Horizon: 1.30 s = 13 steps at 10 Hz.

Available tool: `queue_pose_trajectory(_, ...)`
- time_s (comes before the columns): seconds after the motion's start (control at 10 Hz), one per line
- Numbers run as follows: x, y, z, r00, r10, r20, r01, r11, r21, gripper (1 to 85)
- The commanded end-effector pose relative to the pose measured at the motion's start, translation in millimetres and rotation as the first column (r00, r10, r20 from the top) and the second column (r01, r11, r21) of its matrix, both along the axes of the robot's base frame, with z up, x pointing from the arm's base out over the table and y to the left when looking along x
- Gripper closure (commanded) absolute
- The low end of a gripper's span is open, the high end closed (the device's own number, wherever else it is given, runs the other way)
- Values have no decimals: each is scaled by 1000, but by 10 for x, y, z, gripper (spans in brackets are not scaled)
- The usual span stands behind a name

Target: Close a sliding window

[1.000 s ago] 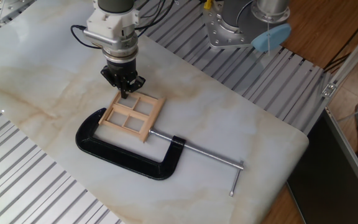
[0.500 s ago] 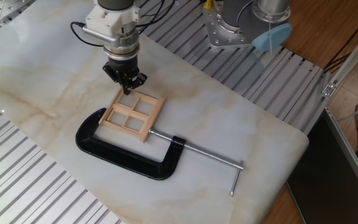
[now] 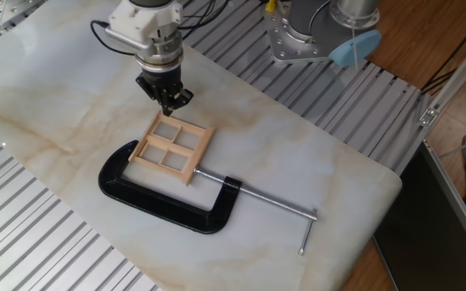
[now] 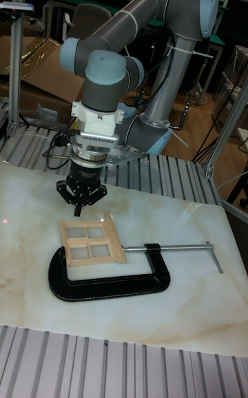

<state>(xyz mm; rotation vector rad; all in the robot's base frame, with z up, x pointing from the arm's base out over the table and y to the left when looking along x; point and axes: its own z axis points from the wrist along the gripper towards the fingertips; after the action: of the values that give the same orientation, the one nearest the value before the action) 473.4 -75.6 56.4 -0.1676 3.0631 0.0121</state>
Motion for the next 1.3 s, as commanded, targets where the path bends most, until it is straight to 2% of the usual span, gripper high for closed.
queue_pose_trajectory(0.0,105,147,250,992,-117,37,115,992,42,850)
queue_pose_trajectory(0.1,166,54,313,990,-124,62,124,992,4,850)
queue_pose_trajectory(0.2,162,66,352,988,-144,56,144,990,5,850)
queue_pose_trajectory(0.3,120,42,343,986,-162,41,162,987,-5,850)
queue_pose_trajectory(0.4,69,119,316,981,-193,10,192,981,21,850)
queue_pose_trajectory(0.5,91,71,292,983,-180,22,180,984,13,850)
queue_pose_trajectory(0.6,93,115,293,985,-170,19,170,985,28,850)
queue_pose_trajectory(0.7,116,48,277,988,-153,26,153,988,-5,850)
queue_pose_trajectory(0.8,128,4,273,989,-142,32,143,990,-21,850)
queue_pose_trajectory(1.2,136,-44,261,992,-122,36,123,992,-36,850)
